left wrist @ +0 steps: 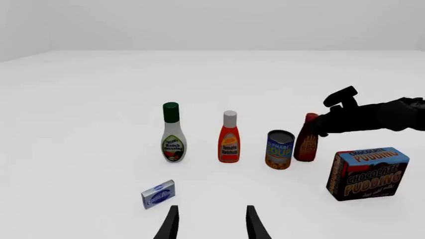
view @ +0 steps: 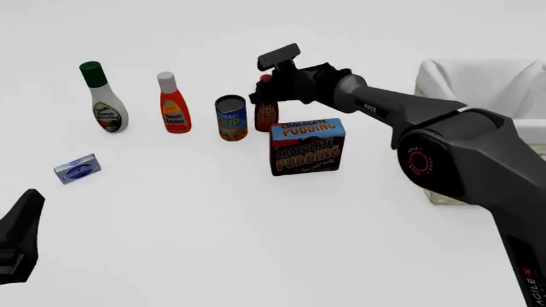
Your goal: Pick the bbq sauce and place it in the basket.
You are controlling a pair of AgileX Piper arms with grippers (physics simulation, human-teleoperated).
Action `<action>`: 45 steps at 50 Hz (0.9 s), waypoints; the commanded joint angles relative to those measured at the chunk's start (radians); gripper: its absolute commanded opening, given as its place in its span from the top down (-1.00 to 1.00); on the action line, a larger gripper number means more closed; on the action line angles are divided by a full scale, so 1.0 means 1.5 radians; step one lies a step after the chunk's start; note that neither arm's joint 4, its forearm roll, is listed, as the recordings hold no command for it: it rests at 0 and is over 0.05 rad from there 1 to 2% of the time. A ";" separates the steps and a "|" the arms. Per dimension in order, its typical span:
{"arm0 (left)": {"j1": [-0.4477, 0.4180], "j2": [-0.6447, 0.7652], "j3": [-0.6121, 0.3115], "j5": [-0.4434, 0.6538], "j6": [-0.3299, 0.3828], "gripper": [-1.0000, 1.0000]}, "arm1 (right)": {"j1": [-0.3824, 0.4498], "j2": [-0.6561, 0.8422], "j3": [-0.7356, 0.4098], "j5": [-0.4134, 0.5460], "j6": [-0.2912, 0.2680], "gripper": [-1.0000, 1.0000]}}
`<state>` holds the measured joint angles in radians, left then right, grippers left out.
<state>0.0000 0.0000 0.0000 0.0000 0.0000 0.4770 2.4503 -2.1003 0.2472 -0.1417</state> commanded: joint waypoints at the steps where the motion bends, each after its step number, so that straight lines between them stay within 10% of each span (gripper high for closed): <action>1: 0.000 0.000 0.000 0.000 0.000 -1.00 | 0.001 0.002 0.012 -0.011 -0.005 1.00; 45: 0.000 0.000 0.000 0.000 0.000 -1.00 | -0.010 -0.164 0.149 -0.053 -0.009 1.00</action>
<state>0.0000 0.0000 0.0000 0.0000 0.0000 0.4630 2.2926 -1.9278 0.1780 -0.1676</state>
